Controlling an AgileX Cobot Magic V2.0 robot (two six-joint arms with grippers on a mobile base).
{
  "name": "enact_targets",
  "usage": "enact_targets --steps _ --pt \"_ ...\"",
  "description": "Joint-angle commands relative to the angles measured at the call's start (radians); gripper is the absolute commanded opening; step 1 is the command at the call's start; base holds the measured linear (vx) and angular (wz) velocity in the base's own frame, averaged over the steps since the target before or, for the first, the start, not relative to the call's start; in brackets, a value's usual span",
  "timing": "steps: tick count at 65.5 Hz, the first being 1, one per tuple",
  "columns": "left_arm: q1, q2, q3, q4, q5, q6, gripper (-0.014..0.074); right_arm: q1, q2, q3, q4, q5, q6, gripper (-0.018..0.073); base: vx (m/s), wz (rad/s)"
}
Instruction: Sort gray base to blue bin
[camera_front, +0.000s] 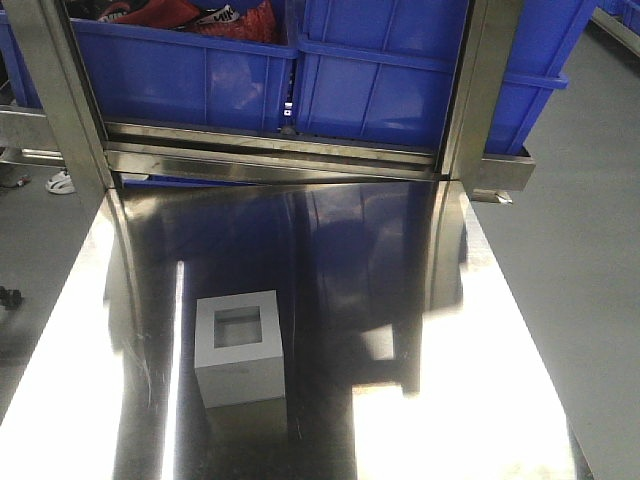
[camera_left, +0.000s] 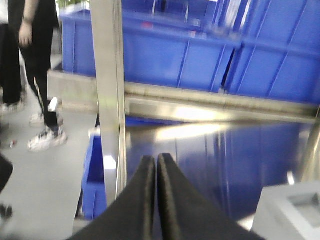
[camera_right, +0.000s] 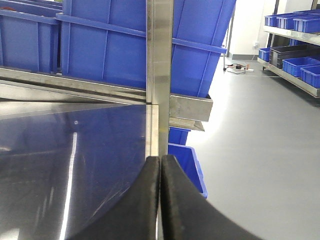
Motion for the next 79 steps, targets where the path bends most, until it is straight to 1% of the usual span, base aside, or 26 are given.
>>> enact_targets --steps 1,14,44,55,61,68,79 --pt "-0.008 0.086 -0.059 -0.009 -0.031 -0.010 -0.0006 -0.005 -0.013 0.015 -0.007 -0.077 -0.006 -0.0009 0.00 0.00" --pt "-0.008 0.171 -0.069 -0.010 0.000 -0.010 -0.0006 -0.005 -0.013 0.015 -0.007 -0.077 -0.006 -0.0009 0.00 0.00" --pt "-0.008 0.172 -0.065 -0.009 -0.004 -0.010 -0.0006 -0.005 -0.013 0.015 -0.007 -0.077 -0.006 -0.0009 0.00 0.00" --pt "-0.008 0.172 -0.065 -0.009 -0.007 -0.010 0.0011 -0.005 -0.013 0.015 -0.007 -0.077 -0.006 -0.0009 0.00 0.00" --pt "-0.008 0.172 -0.065 -0.009 -0.007 -0.010 0.0040 -0.005 -0.013 0.015 -0.007 -0.077 -0.006 -0.0009 0.00 0.00" --pt "-0.008 0.172 -0.065 -0.009 -0.007 -0.010 0.0102 -0.005 -0.013 0.015 -0.007 -0.077 -0.006 -0.0009 0.00 0.00" --pt "-0.008 0.172 -0.065 -0.009 -0.007 -0.010 0.0253 -0.005 -0.013 0.015 -0.007 -0.077 -0.006 -0.0009 0.00 0.00"
